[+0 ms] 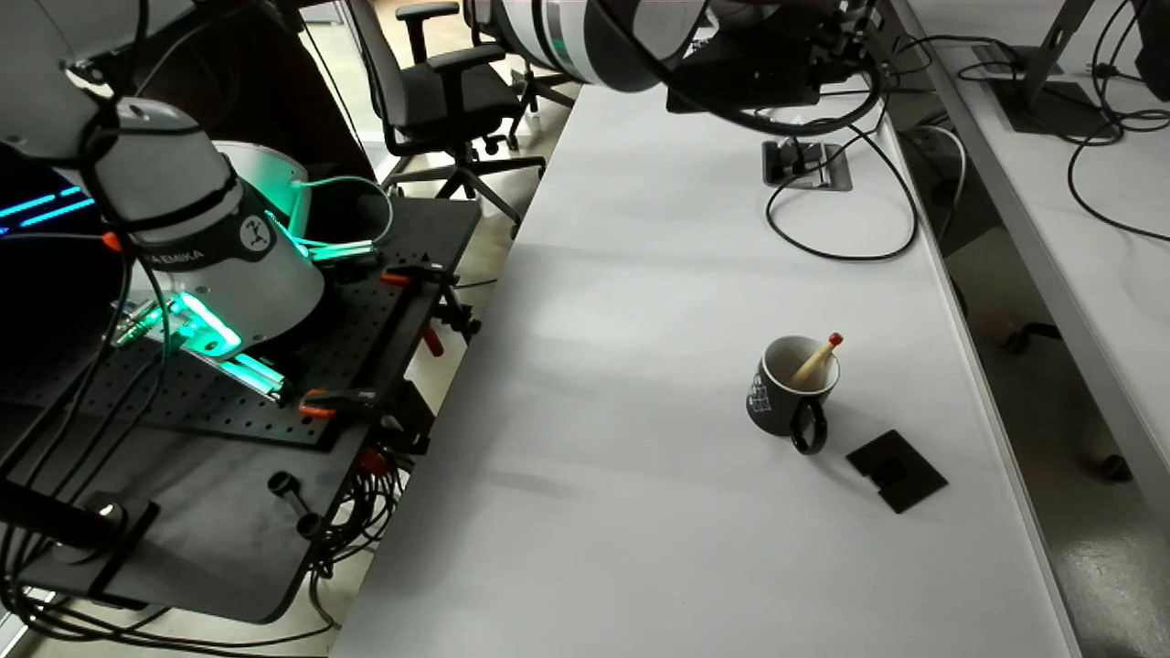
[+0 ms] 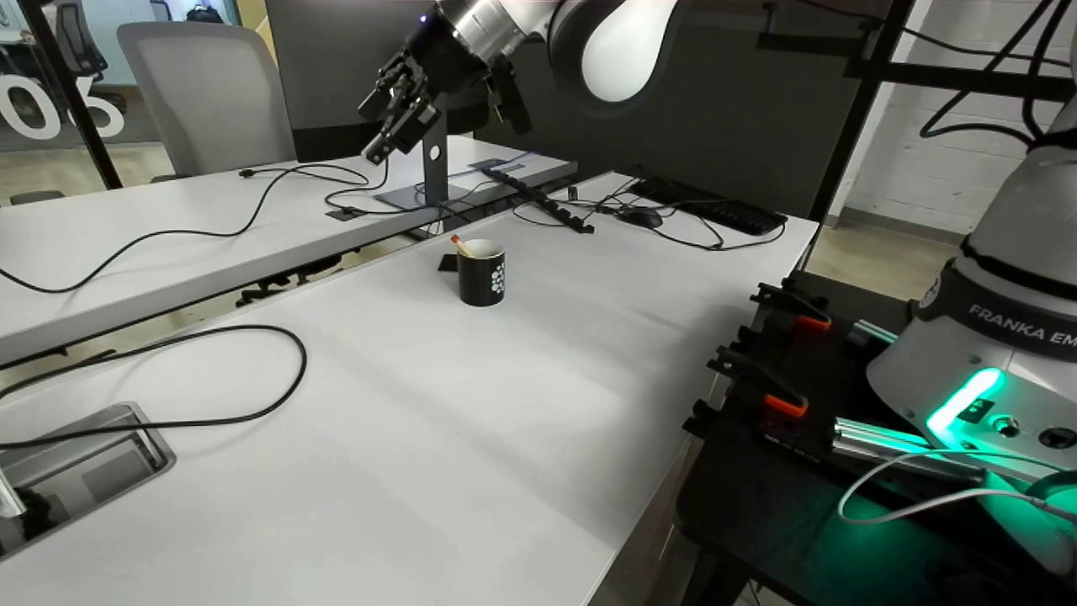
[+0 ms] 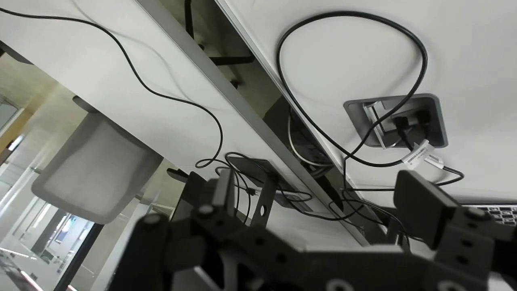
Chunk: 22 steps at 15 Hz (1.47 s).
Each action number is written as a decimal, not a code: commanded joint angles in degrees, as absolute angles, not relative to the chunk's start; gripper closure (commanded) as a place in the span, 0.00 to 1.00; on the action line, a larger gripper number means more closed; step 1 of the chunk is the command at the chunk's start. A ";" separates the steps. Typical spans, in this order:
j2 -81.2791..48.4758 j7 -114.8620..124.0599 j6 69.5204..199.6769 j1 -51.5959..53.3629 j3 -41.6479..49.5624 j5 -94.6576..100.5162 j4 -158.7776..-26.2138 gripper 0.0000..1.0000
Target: Pick up the pen and put it in the cup
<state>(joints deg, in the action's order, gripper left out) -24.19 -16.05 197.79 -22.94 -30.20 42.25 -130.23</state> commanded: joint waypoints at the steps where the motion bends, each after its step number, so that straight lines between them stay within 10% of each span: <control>1: -24.52 -15.30 198.11 -27.17 -33.31 44.47 -130.19 0.00; 22: -18.71 -16.91 197.82 -22.22 -28.38 20.27 -130.30 0.00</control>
<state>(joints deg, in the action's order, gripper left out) -21.98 -16.20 197.82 -26.84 -32.29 27.11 -129.09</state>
